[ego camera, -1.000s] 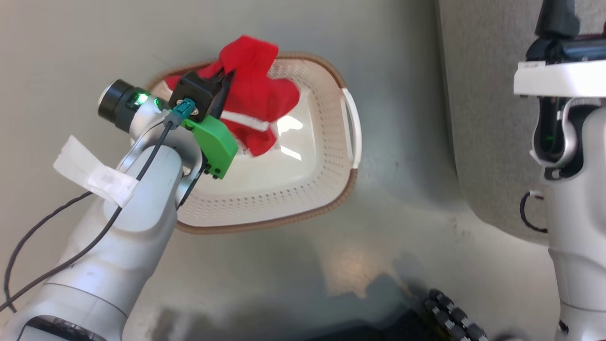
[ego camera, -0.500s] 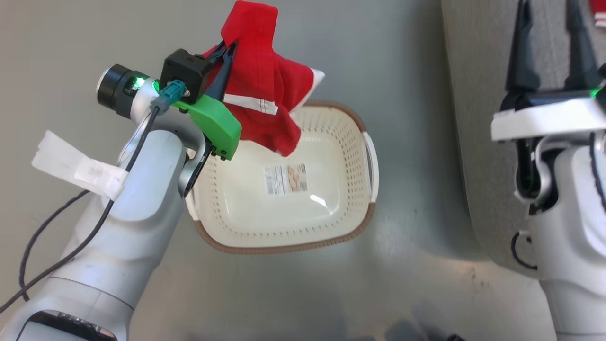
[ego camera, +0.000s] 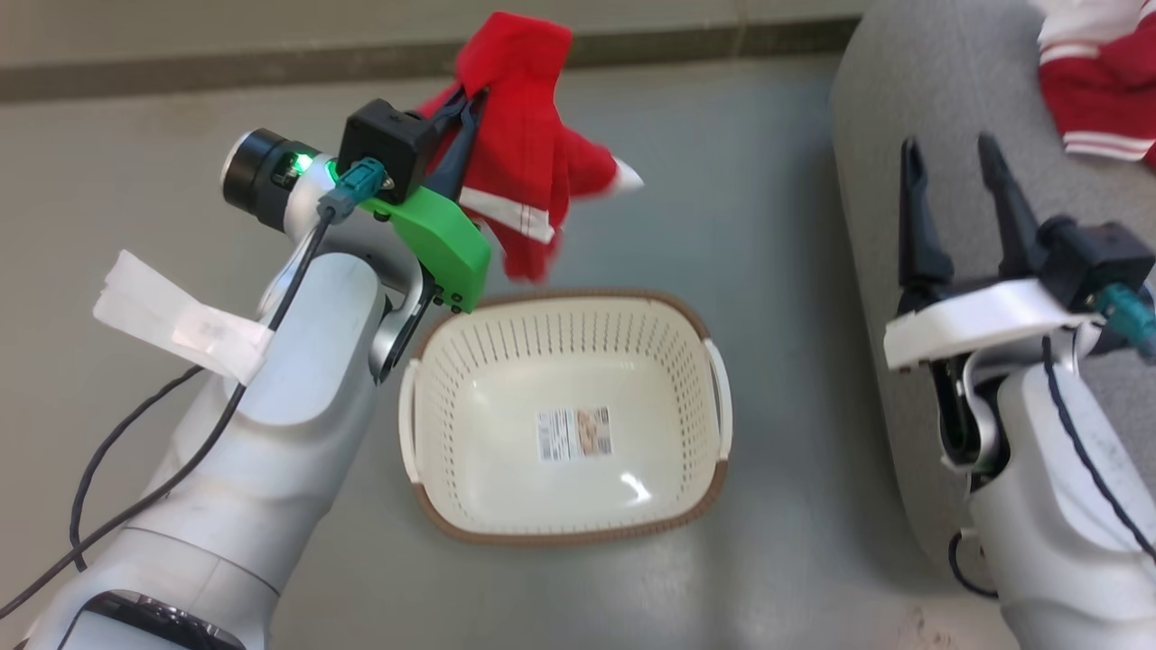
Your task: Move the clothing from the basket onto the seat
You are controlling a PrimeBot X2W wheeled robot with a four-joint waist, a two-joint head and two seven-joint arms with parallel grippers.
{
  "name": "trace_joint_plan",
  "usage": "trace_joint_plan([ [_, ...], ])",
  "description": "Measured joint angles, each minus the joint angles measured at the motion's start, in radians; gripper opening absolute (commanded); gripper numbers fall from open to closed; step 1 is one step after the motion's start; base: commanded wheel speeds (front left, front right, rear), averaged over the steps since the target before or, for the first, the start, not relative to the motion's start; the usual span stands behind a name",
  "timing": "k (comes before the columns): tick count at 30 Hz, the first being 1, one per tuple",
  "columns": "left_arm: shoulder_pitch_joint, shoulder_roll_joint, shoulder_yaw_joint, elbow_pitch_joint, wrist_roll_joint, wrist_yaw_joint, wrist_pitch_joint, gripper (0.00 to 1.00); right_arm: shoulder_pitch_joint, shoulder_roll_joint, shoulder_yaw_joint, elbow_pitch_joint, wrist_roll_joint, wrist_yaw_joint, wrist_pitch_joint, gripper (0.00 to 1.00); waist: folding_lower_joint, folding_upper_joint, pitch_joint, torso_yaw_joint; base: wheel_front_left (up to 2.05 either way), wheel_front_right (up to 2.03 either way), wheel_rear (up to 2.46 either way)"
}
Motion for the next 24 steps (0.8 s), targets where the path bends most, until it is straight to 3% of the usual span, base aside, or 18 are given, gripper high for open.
trace_joint_plan([
  [18,0.087,-0.011,-0.064,0.015,-0.062,-0.017,0.047,0.00,0.135,0.018,0.067,0.099,0.002,0.030,0.003,1.00,0.0000,0.0000,-0.260,0.022,0.00,0.00,0.00],
  [24,0.090,-0.013,-0.079,-0.007,-0.075,-0.018,0.083,0.00,0.148,0.023,0.129,0.100,-0.002,0.065,0.028,1.00,0.0000,0.0000,-0.325,0.020,0.00,0.00,0.00],
])
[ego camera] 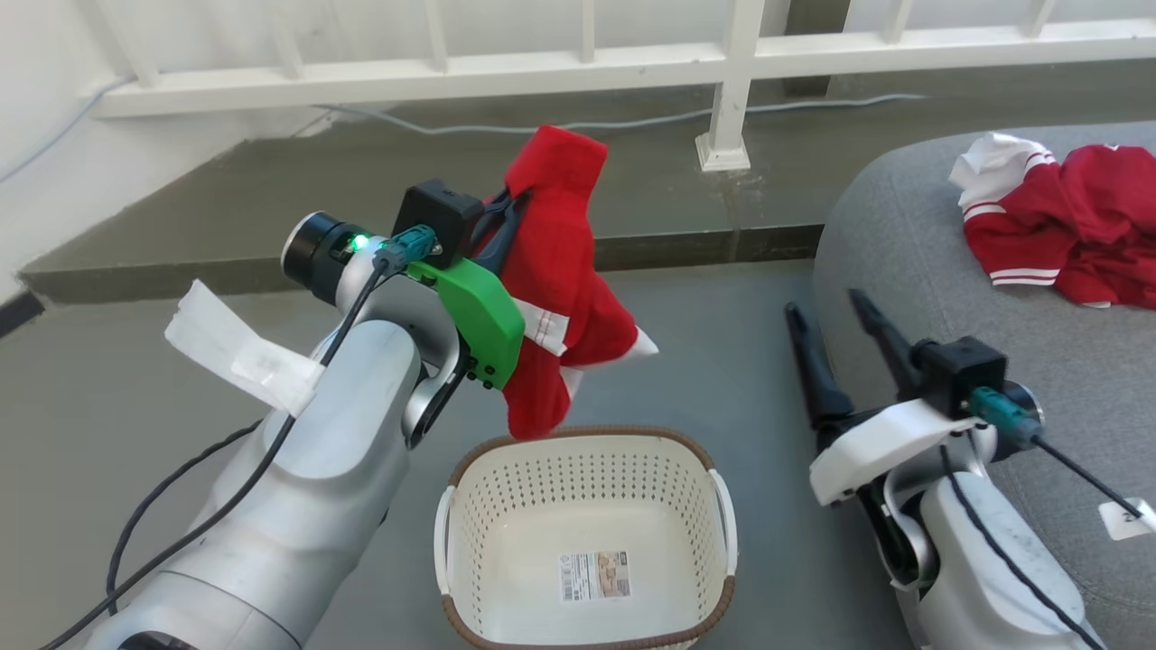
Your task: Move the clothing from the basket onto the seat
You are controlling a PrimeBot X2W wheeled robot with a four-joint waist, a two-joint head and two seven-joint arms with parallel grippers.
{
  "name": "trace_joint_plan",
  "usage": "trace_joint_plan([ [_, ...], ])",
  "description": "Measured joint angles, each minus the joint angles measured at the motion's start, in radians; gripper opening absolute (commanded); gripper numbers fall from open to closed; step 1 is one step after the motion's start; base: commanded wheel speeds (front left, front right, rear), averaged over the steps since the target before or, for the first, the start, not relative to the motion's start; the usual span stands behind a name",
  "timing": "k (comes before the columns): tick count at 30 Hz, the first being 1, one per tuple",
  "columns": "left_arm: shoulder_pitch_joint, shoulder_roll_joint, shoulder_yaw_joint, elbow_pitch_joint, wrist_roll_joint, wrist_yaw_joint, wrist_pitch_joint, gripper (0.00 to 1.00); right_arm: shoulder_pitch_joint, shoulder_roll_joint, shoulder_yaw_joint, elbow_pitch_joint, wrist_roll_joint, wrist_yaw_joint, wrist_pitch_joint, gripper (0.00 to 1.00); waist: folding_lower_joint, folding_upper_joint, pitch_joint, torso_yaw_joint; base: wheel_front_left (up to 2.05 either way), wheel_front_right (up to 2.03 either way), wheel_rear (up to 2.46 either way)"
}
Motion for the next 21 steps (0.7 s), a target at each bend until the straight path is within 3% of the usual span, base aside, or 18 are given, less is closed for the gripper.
trace_joint_plan([
  [8,0.000,-0.003,-0.027,-0.047,-0.032,0.000,0.027,0.00,-0.011,0.008,0.096,0.021,-0.036,0.046,0.026,1.00,0.0000,0.0000,-0.027,-0.002,0.00,0.00,0.00],
  [21,-0.001,-0.003,-0.125,-0.170,-0.100,-0.003,0.053,0.00,-0.069,0.017,0.172,0.123,-0.044,0.070,0.049,1.00,0.0001,0.0000,-0.040,0.039,0.00,0.00,0.00],
])
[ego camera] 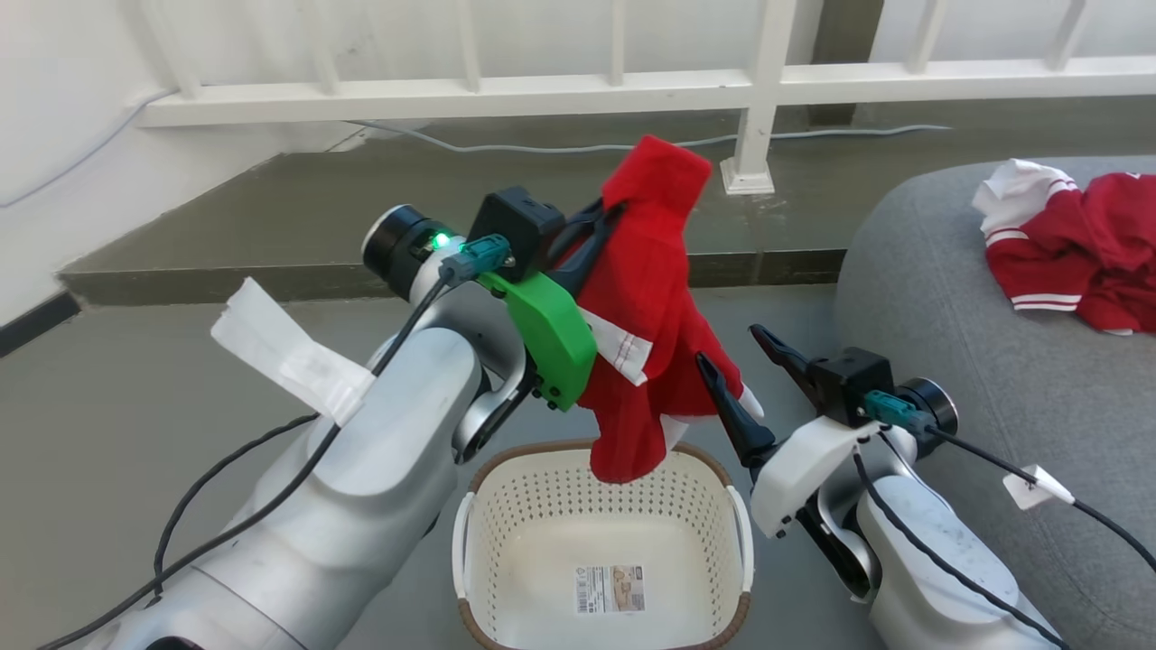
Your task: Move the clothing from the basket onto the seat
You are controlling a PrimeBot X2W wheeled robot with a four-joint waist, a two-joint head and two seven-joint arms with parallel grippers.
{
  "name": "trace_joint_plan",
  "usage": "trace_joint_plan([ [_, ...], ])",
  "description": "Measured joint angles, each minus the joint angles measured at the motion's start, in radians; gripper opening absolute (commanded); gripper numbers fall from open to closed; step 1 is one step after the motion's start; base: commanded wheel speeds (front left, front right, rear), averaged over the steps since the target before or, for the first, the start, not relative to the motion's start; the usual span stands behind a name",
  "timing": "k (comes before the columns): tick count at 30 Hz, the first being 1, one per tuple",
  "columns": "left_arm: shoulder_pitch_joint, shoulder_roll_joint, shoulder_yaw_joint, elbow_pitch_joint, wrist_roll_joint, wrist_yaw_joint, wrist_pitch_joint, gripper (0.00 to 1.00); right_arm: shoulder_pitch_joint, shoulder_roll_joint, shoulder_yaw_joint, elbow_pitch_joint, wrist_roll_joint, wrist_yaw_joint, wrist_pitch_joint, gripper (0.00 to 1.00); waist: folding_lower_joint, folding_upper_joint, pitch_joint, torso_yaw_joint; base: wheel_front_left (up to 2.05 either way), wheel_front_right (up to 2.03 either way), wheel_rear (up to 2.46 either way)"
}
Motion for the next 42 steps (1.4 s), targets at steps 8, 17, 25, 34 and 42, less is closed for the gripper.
trace_joint_plan([
  [8,0.000,0.000,-0.037,-0.044,-0.015,0.005,0.021,0.00,-0.053,0.001,0.048,0.075,-0.003,0.012,0.009,1.00,0.0000,0.0000,-0.007,0.035,0.00,0.00,0.00],
  [17,0.000,0.001,-0.051,-0.062,-0.020,0.034,0.035,0.00,-0.106,0.008,0.117,0.146,-0.005,0.018,0.016,0.21,0.0000,0.0000,-0.005,0.047,0.00,0.00,0.00],
  [25,0.000,0.001,-0.040,-0.055,-0.021,0.073,0.042,0.00,-0.131,0.008,0.122,0.164,0.019,0.026,0.003,0.00,0.0000,0.0000,0.001,0.027,0.00,0.00,0.00],
  [34,0.030,0.001,-0.019,-0.047,-0.059,0.084,0.038,0.37,-0.149,0.008,0.075,0.164,0.059,0.026,-0.019,0.00,0.0000,0.0000,0.008,-0.012,0.00,0.00,0.00],
  [42,0.087,0.007,-0.013,-0.040,-0.072,0.093,0.008,1.00,-0.195,-0.027,0.017,0.144,0.074,0.026,-0.033,0.00,0.0000,0.0000,0.014,-0.054,0.00,0.00,0.00],
])
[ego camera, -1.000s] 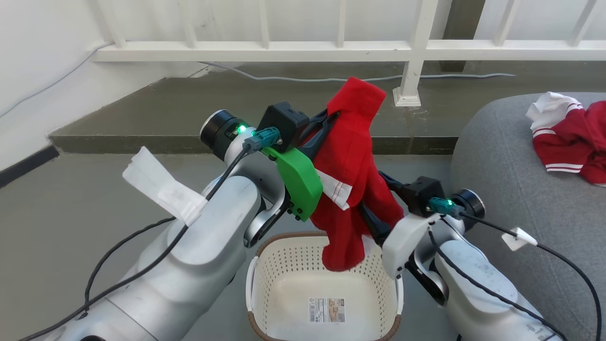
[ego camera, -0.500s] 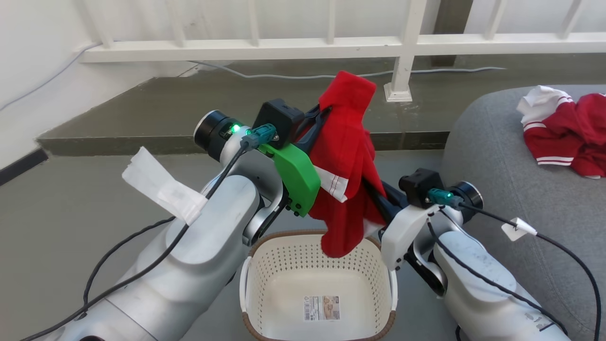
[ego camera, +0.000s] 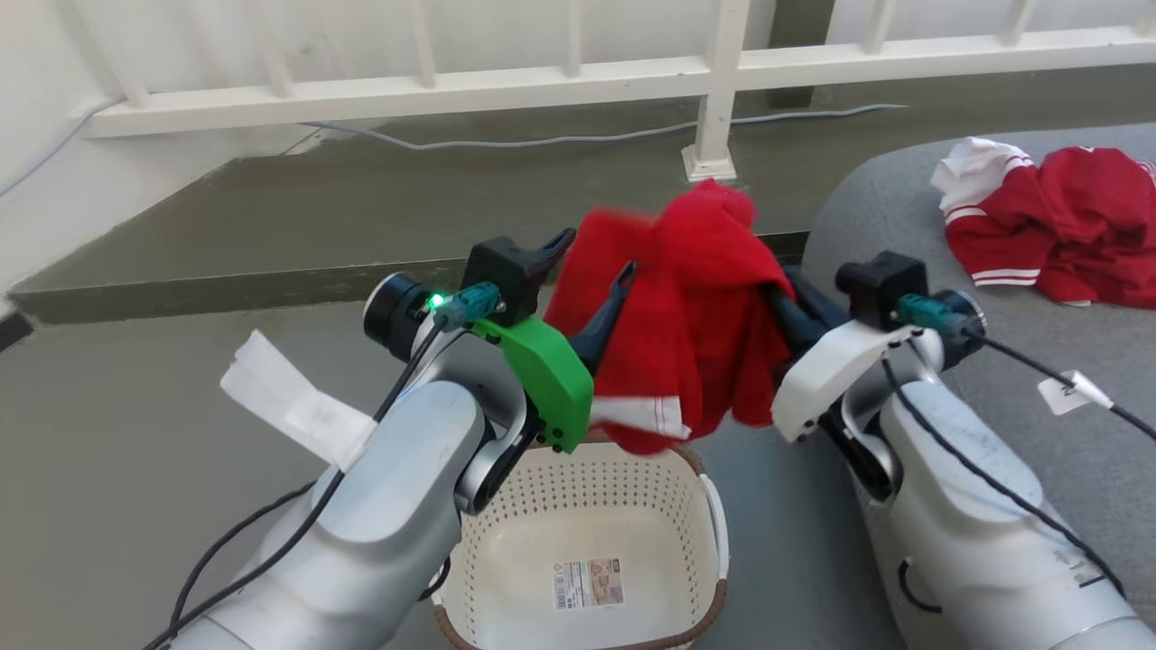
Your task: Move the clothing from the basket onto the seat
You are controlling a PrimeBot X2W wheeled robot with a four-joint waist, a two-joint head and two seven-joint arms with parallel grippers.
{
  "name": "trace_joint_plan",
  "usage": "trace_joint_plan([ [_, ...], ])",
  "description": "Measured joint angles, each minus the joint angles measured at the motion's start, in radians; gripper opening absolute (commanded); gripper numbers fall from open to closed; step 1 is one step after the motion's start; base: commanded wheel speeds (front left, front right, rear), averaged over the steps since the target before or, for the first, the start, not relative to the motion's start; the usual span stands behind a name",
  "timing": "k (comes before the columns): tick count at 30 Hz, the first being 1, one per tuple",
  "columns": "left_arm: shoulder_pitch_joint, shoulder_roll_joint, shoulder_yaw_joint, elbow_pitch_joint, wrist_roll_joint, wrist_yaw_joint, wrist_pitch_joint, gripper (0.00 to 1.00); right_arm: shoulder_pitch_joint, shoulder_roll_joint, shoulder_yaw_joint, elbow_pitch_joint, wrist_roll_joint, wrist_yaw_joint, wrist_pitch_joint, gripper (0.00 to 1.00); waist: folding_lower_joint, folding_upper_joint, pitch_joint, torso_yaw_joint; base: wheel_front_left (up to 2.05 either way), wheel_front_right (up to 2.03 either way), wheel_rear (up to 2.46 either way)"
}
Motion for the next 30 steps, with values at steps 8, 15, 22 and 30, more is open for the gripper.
trace_joint_plan([
  [8,0.048,0.013,0.001,0.003,0.000,0.000,-0.042,1.00,-0.012,-0.043,-0.034,-0.027,0.000,-0.010,0.000,0.00,0.0000,0.0000,0.006,-0.045,0.00,0.00,0.00],
  [15,0.090,0.017,-0.011,-0.001,0.000,-0.001,-0.074,1.00,-0.013,-0.090,-0.057,-0.052,0.000,-0.011,-0.001,0.00,0.0000,0.0000,0.011,-0.081,0.00,0.00,0.00],
  [22,0.141,0.016,-0.022,-0.020,-0.008,-0.018,-0.106,1.00,-0.013,-0.126,-0.080,-0.085,0.001,-0.020,0.000,0.00,0.0000,0.0000,0.012,-0.118,0.00,0.00,0.00],
  [30,0.167,0.016,-0.044,-0.049,-0.008,-0.028,-0.118,1.00,-0.013,-0.164,-0.103,-0.137,0.002,-0.036,0.011,0.00,0.0000,0.0000,0.008,-0.172,0.00,0.00,0.00],
])
